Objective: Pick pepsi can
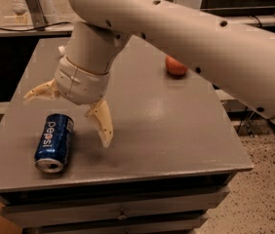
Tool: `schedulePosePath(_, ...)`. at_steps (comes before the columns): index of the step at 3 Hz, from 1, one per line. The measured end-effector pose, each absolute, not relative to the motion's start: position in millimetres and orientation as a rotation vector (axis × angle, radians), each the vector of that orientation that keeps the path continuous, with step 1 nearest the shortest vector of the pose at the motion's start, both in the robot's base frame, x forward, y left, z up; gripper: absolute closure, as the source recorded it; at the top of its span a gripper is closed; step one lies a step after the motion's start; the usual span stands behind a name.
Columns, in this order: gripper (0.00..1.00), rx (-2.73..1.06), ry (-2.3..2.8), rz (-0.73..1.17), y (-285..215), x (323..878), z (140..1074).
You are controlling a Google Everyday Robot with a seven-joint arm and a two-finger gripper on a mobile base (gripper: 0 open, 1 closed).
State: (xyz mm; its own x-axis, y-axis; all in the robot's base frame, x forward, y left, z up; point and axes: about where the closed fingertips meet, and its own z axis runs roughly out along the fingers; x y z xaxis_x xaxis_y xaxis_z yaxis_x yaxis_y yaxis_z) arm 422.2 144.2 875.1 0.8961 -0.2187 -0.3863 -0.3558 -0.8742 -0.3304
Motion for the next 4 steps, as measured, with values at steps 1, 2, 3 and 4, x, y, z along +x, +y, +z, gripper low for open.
schedulePosePath(1,0.00,-2.719,0.326,0.413,160.1,436.9,872.9)
schedulePosePath(2,0.00,-2.813,0.250,0.378,175.7,449.0,859.7)
schedulePosePath(3,0.00,-2.870,0.204,0.375,185.4,454.2,844.0)
schedulePosePath(4,0.00,-2.896,0.182,0.376,190.0,456.7,835.3)
